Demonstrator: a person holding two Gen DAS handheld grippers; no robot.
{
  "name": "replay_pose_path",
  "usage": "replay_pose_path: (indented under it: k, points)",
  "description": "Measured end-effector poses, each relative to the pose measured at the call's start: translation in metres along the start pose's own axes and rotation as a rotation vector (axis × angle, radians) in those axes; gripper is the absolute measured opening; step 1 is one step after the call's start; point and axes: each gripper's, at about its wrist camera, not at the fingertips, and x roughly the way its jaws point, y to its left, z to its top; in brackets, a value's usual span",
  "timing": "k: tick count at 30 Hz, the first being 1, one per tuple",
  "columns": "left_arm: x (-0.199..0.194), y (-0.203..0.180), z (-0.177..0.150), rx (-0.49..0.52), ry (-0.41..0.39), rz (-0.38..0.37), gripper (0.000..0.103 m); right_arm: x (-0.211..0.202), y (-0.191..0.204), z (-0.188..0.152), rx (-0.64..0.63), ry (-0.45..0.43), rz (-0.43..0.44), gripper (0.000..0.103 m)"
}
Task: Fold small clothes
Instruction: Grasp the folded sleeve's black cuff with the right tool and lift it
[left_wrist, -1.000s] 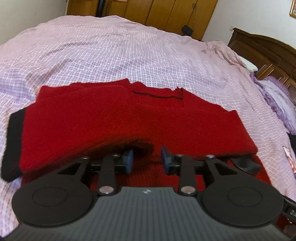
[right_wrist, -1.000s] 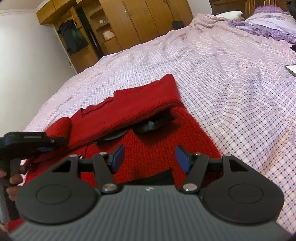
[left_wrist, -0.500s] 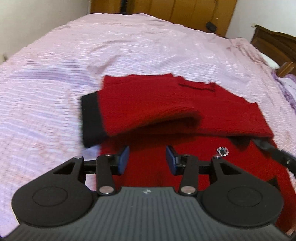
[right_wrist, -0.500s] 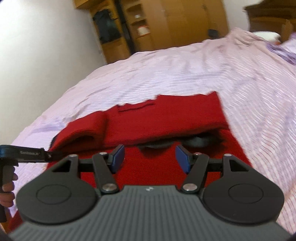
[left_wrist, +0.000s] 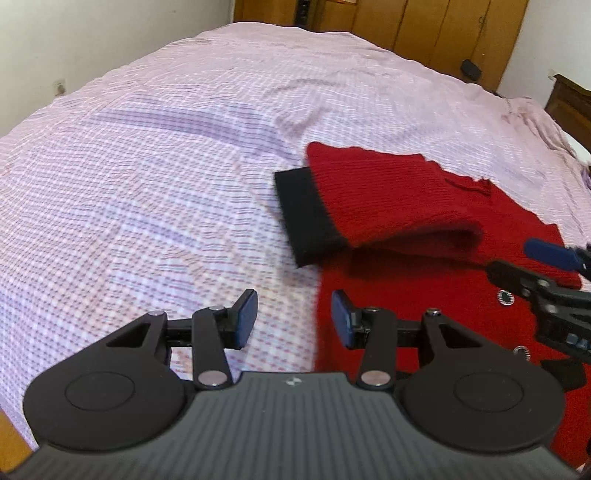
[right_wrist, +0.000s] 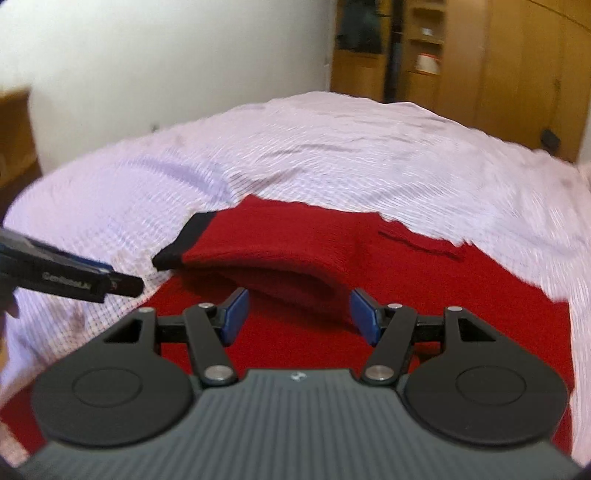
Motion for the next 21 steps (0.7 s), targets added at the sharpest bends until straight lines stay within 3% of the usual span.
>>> replay_pose_path:
  k: [9,15,18,21]
  points:
    - [0.002,0.027,-0.003,-0.052,-0.003,0.043,0.05,0.038,0.046,0.017,-0.261,0.023,0.009,0.064]
    - [0.002,0.042,-0.005,-0.086,-0.004,0.054,0.05,0.07,0.072,0.018,-0.438,0.026,-0.033,0.064]
    - [0.002,0.046,-0.005,-0.099,-0.006,0.055,0.05,0.081,0.078,0.019,-0.476,0.026,-0.044,0.064]
    - [0.002,0.046,-0.005,-0.097,-0.009,0.052,0.05,0.086,0.076,0.022,-0.426,0.014,-0.02,0.06]
